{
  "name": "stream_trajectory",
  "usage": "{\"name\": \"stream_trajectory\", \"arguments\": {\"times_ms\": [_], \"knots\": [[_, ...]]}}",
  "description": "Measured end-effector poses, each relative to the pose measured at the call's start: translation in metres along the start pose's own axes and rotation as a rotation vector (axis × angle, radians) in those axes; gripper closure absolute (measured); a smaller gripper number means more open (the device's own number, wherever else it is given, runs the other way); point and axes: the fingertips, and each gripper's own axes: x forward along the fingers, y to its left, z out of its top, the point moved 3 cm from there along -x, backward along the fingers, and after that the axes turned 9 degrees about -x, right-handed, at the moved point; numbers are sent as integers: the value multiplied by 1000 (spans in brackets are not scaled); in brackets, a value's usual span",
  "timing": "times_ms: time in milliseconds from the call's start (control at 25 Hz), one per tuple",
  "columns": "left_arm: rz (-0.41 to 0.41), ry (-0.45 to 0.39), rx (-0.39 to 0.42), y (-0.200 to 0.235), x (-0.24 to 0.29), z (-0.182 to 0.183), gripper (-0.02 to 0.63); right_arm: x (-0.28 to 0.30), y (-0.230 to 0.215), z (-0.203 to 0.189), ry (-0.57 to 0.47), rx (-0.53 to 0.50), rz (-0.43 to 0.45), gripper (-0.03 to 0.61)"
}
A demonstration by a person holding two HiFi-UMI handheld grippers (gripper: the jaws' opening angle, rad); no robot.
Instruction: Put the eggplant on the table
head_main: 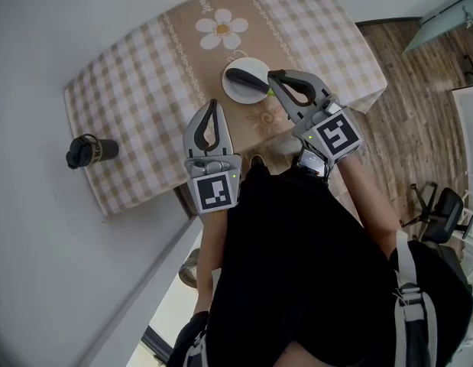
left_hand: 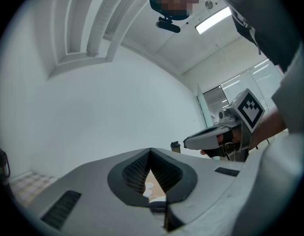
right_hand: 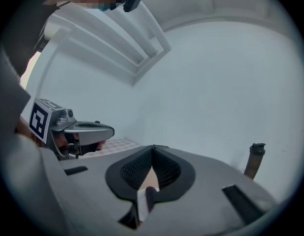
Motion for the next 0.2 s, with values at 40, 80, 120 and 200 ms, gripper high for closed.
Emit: {"name": "stream_trajectory", "arguments": {"times_ms": [40,80,120,200], "knots": [[0,0,-1,0,-1,0,614,0,0,-1,2,-2,1,572],[0,1,-2,0,-1,-1,614,0,0,-2,3,-3,1,572],[0,1,-1,0,-2,-1,614,0,0,-3,5,-2,2,572],[-2,0,2,0,-2,-1,614,0,0,-5,11,3,2,572]]}}
